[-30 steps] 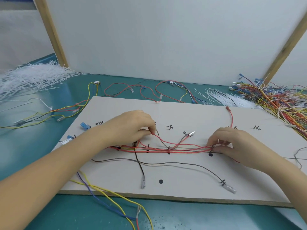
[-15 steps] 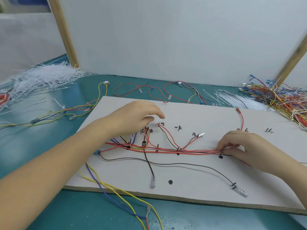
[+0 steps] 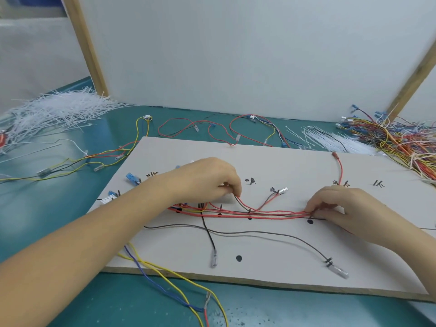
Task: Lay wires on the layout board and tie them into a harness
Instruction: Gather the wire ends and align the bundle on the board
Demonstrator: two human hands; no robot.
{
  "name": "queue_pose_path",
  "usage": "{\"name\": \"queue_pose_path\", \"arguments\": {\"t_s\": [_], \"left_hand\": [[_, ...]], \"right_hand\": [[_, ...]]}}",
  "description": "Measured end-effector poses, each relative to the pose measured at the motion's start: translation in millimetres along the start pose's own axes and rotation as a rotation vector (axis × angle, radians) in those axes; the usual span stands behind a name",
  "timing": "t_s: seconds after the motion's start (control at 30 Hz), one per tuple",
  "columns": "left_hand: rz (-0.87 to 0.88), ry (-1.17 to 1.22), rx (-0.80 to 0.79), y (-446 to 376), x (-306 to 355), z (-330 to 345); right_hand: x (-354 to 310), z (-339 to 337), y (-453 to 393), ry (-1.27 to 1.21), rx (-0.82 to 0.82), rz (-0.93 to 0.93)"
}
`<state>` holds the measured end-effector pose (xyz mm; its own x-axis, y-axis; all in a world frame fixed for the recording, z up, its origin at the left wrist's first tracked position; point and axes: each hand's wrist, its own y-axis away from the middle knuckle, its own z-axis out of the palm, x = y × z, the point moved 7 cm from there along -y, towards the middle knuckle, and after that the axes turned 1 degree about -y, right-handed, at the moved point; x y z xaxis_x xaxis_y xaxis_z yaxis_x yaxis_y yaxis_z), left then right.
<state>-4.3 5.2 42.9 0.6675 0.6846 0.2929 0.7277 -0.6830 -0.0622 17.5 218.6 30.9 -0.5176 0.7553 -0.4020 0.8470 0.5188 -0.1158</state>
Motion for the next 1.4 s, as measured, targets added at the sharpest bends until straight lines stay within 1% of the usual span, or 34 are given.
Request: {"name": "queue_pose_path", "arguments": {"t_s": [0.17,0.3,0.43,0.5,0.57,0.63,0.8,0.9,0.97,1.07,1.17,1.27,1.4], "left_hand": [[0.017,-0.053,-0.015,7,6,10],[0.001,-0.008,0.015,6,10,12],[-0.019,-0.065,-0.024,3,16,22],[-0.051,-0.02,-0.032,1,16,22],[-0.068,0.075,-0.011,0,16,19],[-0.063,0.102,0.016,2,18,17],[-0.033,0.095,0.046,10,20,15],[-0.01,0.043,0.049,14,22,18],[-0.036,0.033,0.073,16,20,19],[-0.109,0.151,0.082,17,10,18],[-0.15,0.286,0.04,21,1,16],[-0.117,0.23,0.004,22,4,17],[-0.09,0.179,0.009,21,8,18]], "right_hand": [[5,0,0,-0.031,0.014,0.057],[5,-1,1,-0.03,0.024,0.073],[4,-2,0,-0.018,0.027,0.075],[5,-2,1,-0.015,0.025,0.079],[6,-2,2,-0.014,0.03,0.079],[6,-2,2,-0.023,0.031,0.084],[6,-4,2,-0.045,0.043,0.103],[7,-3,2,-0.073,0.047,0.123],[8,-3,2,-0.096,0.053,0.143],[10,-2,2,-0.116,0.068,0.158],[9,-2,1,-0.111,0.07,0.164],[8,-2,1,-0.114,0.086,0.168],[9,-5,2,-0.158,0.125,0.178]]}}
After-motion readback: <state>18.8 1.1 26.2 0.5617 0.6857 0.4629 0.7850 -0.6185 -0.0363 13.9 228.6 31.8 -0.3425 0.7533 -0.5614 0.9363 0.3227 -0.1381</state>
